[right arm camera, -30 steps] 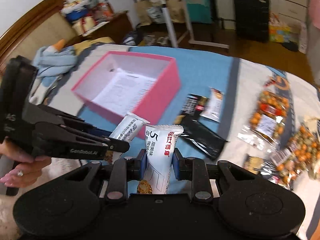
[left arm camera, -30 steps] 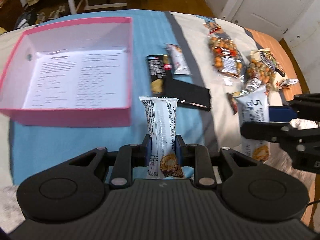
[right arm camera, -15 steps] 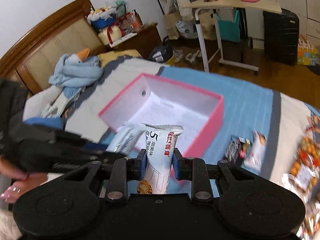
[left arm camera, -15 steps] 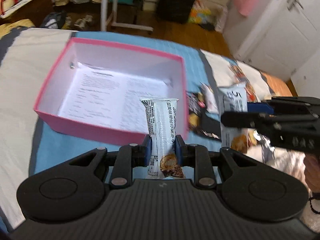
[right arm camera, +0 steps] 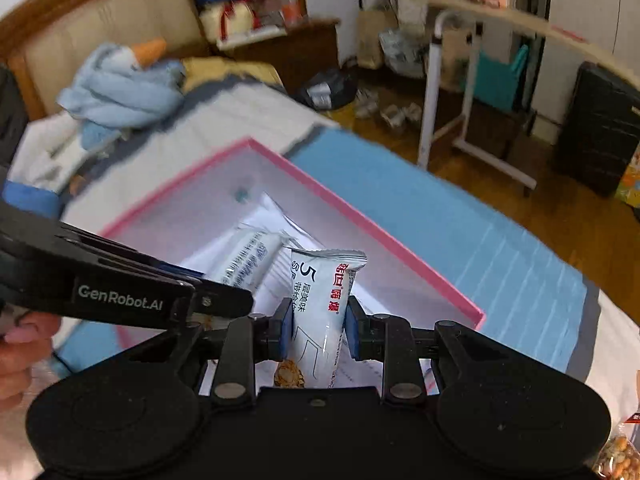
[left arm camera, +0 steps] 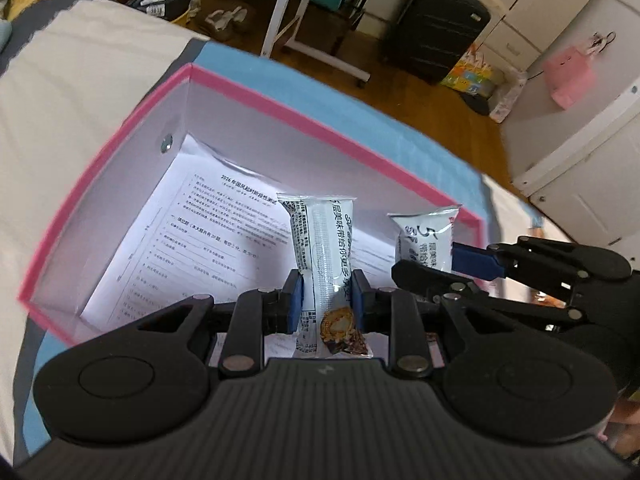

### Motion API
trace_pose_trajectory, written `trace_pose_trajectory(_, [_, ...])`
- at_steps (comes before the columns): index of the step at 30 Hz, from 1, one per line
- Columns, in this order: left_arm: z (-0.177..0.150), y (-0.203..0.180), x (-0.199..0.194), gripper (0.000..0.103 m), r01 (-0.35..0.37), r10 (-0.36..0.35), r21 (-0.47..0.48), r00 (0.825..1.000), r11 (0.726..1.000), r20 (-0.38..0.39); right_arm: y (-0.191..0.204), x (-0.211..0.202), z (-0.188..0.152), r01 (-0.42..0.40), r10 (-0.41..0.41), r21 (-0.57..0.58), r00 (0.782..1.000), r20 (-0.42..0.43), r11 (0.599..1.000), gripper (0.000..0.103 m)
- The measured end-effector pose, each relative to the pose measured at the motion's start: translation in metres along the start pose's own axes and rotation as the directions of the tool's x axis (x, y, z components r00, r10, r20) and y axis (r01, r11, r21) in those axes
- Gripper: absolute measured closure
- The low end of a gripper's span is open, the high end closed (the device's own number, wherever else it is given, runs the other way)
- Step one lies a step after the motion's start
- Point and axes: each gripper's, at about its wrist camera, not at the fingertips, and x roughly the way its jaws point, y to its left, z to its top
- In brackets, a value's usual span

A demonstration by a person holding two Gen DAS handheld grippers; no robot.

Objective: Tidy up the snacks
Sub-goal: 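Carry both white bars into the pink box and open both tools, then grasp the black pouch with the right tool and lift it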

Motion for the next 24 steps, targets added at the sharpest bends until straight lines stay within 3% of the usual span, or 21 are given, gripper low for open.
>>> trace_pose_trajectory(5, [0.004,0.007,0.038,0.079,-0.024,0.025,0.020,0.999,1.000,-0.041,-0.003,0.033,-0.015,0.030,-0.033,-0.058,0.998,-0.057,0.998,0.072])
trace_pose_trajectory(12, [-0.001,0.003,0.069,0.078,-0.034,0.037,0.031,0.995,0.999,-0.094,0.012,0.048,-0.024,0.081,-0.093,-0.198,0.994,-0.053,0.977,0.072])
trace_pose_trajectory(15, [-0.002,0.004,0.070,0.073,-0.040,0.040,0.012,0.996,0.999,-0.074,0.017,0.046,-0.025,0.124,-0.131,-0.237,0.991,-0.016,0.964,0.066])
trace_pose_trajectory(17, [-0.001,0.002,0.066,0.066,-0.040,0.041,0.027,0.998,0.999,-0.053,0.016,0.039,-0.023,0.144,-0.145,-0.235,0.989,0.015,0.961,0.050])
trace_pose_trajectory(24, [-0.010,-0.014,0.014,0.066,-0.025,0.012,0.197,0.998,0.980,0.068,0.015,-0.012,-0.019,0.119,-0.114,-0.169,0.993,0.042,0.978,0.050])
